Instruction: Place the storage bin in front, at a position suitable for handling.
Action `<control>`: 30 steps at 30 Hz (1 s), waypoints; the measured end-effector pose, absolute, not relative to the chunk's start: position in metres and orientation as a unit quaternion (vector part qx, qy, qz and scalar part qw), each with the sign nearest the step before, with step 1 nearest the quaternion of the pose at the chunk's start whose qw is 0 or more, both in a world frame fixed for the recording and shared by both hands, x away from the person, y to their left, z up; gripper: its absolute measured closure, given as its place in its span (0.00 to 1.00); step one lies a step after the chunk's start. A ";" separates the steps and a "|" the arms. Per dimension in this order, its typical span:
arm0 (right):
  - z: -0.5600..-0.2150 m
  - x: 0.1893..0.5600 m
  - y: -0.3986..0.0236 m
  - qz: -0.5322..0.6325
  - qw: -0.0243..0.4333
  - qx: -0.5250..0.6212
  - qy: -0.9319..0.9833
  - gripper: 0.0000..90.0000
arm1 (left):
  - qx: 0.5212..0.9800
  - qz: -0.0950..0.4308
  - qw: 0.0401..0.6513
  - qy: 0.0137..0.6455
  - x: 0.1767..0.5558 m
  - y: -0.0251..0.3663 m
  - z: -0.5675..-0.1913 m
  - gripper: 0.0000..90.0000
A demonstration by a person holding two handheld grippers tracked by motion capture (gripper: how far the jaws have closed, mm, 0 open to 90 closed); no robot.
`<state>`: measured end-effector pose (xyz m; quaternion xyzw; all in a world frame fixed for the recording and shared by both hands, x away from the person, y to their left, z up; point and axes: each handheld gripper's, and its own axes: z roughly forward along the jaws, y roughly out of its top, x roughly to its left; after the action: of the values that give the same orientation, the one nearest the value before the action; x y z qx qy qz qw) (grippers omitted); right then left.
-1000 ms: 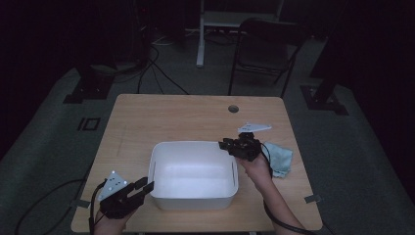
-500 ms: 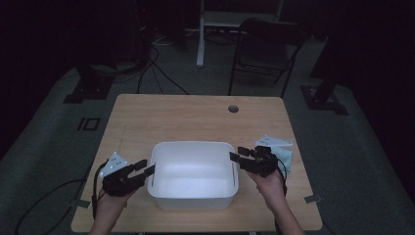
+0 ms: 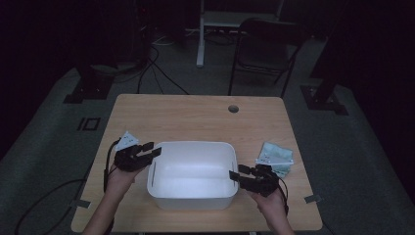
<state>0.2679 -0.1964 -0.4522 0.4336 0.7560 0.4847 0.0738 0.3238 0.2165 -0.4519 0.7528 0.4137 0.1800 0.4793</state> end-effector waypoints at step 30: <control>-0.446 0.297 -0.195 0.465 0.071 0.436 0.768 0.78 | 0.737 0.188 0.493 0.423 0.310 0.217 -0.458 0.87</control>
<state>0.2968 -0.1946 -0.4457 0.4356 0.7676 0.4647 0.0710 0.3099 0.2173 -0.4576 0.7366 0.4229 0.1879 0.4933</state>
